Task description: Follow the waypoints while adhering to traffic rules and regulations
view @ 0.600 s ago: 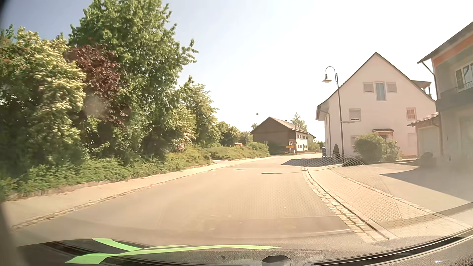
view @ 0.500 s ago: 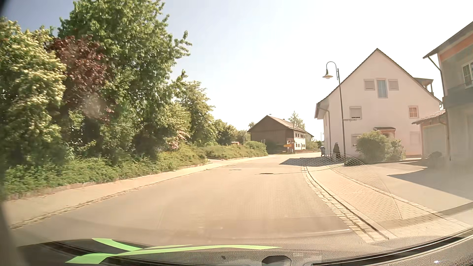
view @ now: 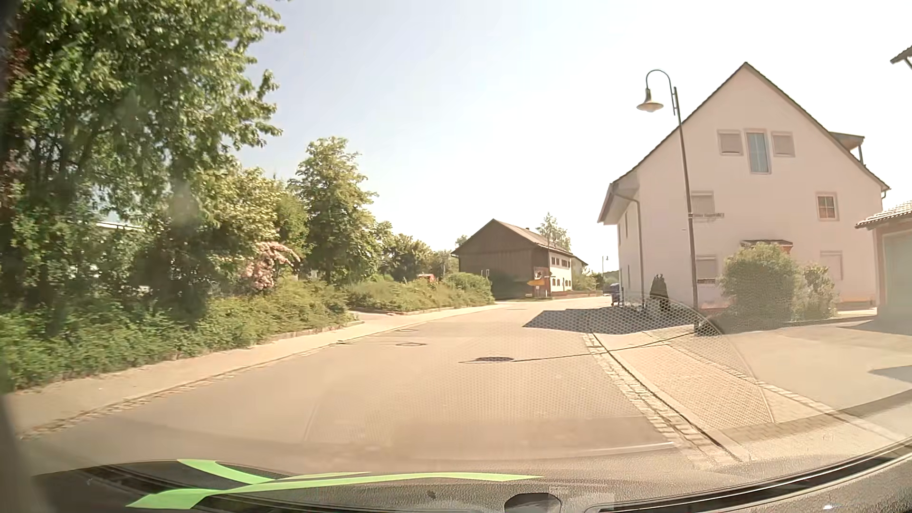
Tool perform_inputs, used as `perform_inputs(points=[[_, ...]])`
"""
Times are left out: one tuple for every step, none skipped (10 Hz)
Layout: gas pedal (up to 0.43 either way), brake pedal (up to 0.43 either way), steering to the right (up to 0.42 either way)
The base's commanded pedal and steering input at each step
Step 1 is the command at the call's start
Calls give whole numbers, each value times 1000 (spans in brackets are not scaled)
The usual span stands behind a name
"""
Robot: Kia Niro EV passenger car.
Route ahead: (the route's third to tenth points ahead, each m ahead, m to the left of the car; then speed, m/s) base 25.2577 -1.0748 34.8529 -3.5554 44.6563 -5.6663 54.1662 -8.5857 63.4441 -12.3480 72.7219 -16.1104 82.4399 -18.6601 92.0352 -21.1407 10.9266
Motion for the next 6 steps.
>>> perform_inputs(points=[[240, 0, 31], [240, 0, 30], [240, 0, 30], [240, 0, 30], [228, 0, 30], [209, 0, 29]])
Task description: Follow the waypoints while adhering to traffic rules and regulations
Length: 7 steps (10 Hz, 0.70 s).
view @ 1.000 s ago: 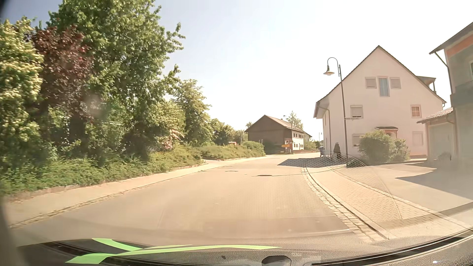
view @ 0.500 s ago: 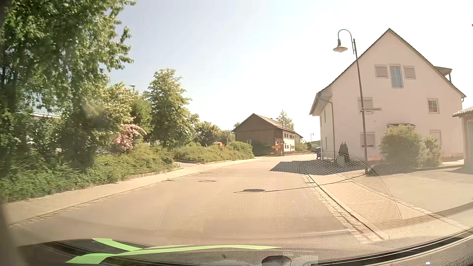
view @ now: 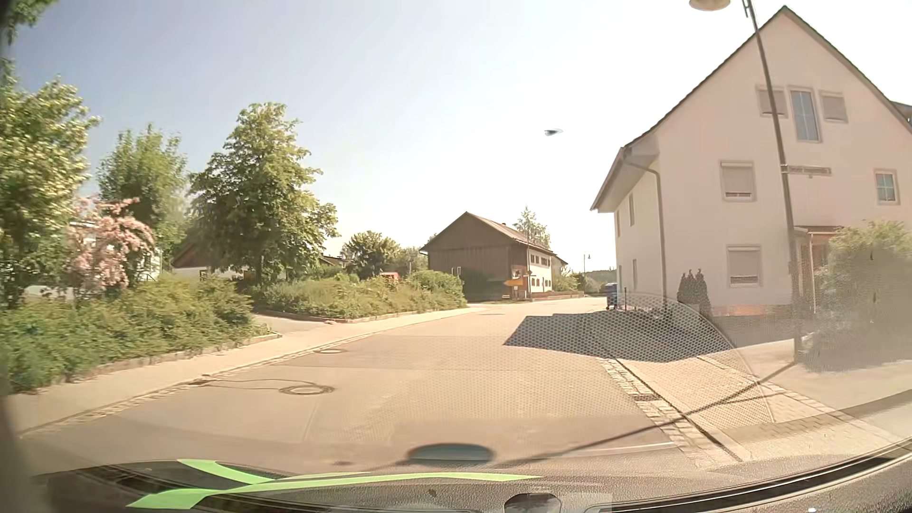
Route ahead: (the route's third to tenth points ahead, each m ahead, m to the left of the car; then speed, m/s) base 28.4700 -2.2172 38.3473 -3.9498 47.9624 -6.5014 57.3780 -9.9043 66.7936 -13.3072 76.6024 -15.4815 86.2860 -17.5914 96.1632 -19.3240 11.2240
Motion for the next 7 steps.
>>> perform_inputs(points=[[197, 0, 28], [189, 0, 28], [189, 0, 28], [197, 0, 28], [197, 0, 28], [220, 0, 28], [228, 0, 29]])
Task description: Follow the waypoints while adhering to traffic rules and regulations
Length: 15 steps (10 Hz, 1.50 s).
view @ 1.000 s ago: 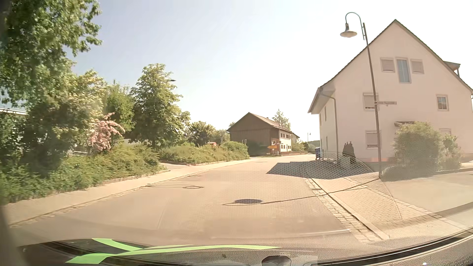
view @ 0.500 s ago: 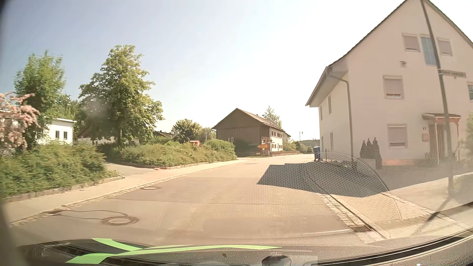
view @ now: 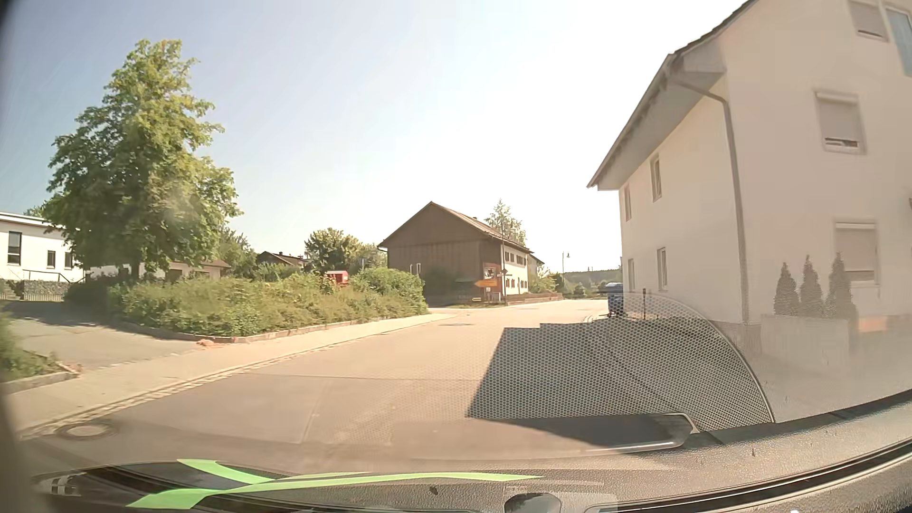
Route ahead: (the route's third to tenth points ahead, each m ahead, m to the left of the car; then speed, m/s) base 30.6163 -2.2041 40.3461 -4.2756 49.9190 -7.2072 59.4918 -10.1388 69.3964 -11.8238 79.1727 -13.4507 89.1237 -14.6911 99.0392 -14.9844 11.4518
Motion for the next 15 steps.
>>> perform_inputs(points=[[240, 0, 32], [240, 0, 34], [240, 0, 35], [240, 0, 35], [197, 0, 36], [189, 0, 36], [189, 0, 36], [189, 0, 36], [209, 0, 36], [220, 0, 36], [228, 0, 36], [240, 0, 36], [240, 0, 35], [248, 0, 33], [260, 0, 31]])
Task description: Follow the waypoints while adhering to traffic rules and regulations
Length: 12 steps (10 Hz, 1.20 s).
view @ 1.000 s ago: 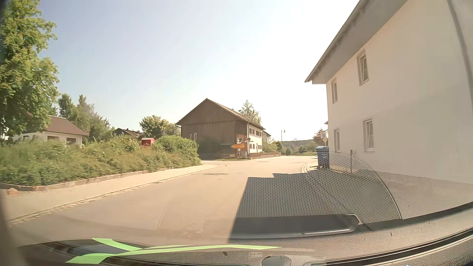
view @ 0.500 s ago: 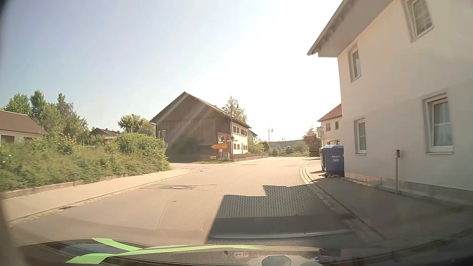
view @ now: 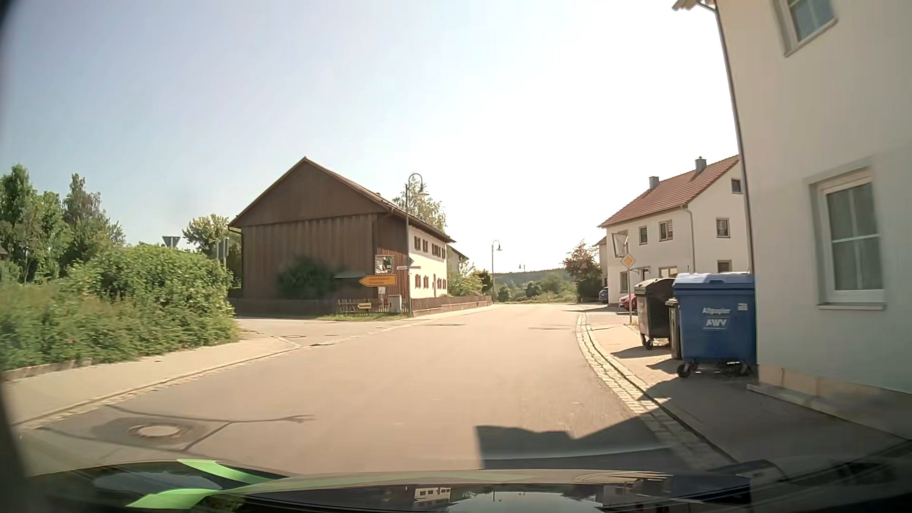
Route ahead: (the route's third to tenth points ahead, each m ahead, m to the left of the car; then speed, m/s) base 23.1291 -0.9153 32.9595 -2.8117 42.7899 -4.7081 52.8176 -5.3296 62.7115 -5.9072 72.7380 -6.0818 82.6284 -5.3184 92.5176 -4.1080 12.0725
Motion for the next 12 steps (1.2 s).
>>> perform_inputs(points=[[260, 0, 30], [240, 0, 30], [209, 0, 30], [197, 0, 29], [197, 0, 26], [197, 0, 25], [209, 0, 25], [220, 0, 25], [228, 0, 25], [228, 0, 25], [240, 0, 25], [240, 0, 25]])
